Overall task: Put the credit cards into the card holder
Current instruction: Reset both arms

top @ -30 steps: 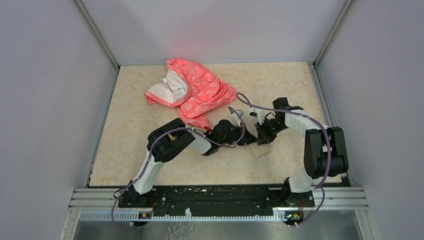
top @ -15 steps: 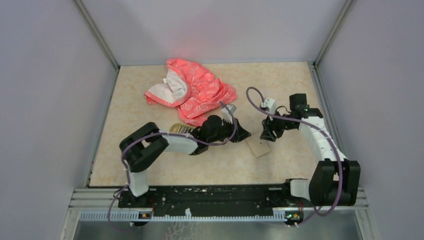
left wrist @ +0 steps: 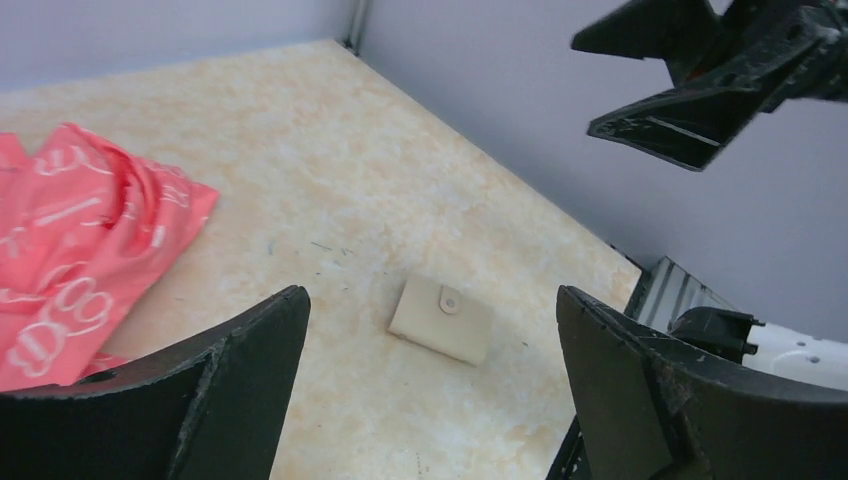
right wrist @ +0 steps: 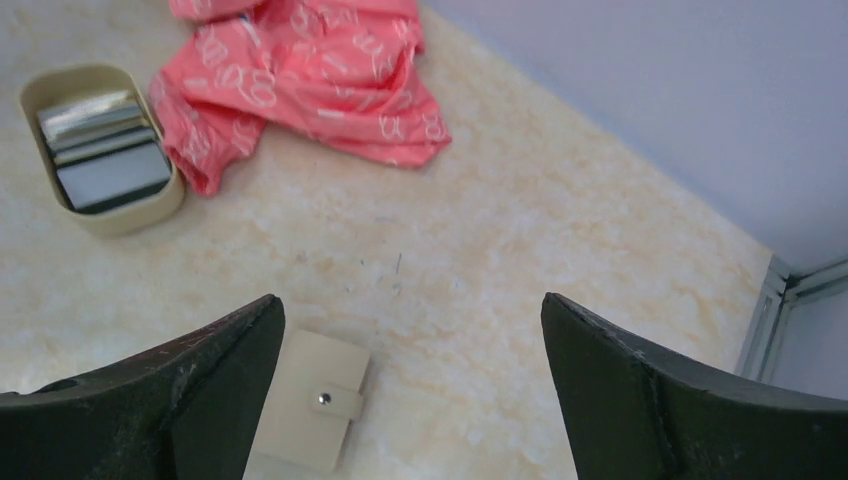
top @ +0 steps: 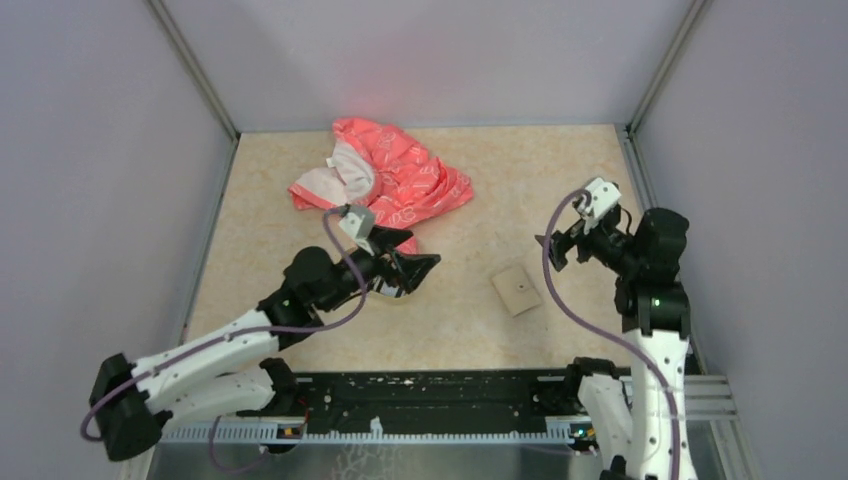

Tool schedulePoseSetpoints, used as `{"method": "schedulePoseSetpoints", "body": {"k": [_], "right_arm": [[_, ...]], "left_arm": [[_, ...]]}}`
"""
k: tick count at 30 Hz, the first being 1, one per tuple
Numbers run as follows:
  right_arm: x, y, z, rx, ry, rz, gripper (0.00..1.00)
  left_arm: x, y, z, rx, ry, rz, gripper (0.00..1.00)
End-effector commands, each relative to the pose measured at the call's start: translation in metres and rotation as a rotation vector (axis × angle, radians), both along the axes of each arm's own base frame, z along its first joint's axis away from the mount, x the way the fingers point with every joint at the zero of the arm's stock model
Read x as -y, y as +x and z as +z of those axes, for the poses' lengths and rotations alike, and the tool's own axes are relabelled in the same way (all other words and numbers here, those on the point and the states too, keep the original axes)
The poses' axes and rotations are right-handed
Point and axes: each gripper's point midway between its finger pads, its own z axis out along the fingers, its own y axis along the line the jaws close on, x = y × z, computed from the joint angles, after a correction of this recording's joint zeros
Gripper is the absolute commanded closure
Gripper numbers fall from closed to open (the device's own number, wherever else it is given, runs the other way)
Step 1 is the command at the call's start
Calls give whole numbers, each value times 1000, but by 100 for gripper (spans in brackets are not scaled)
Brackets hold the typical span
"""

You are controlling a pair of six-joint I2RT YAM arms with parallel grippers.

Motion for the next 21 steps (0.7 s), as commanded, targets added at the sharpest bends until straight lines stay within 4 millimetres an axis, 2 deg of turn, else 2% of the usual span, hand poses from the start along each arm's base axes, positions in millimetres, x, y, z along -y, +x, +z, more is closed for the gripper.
{"method": "schedulePoseSetpoints", "body": {"k": [1,3,8,16,21], "right_arm": [[-10,-9,57,96,232,-55,2],[-11,-8,66,65,295,-78,2],[5,2,86,54,447,-237,2],[8,5,101,61,496,-262,2],[8,9,99,55,499,-255,2]], "left_arm": [[-47,-11,-5,0,40,76,1],[-61,-26,11,30,-5,58,1],[-90,-49,32,52,-93,58,1],[-103,-60,36,46,-113,56,1],[-107,-59,35,49,-102,76,1]]}}
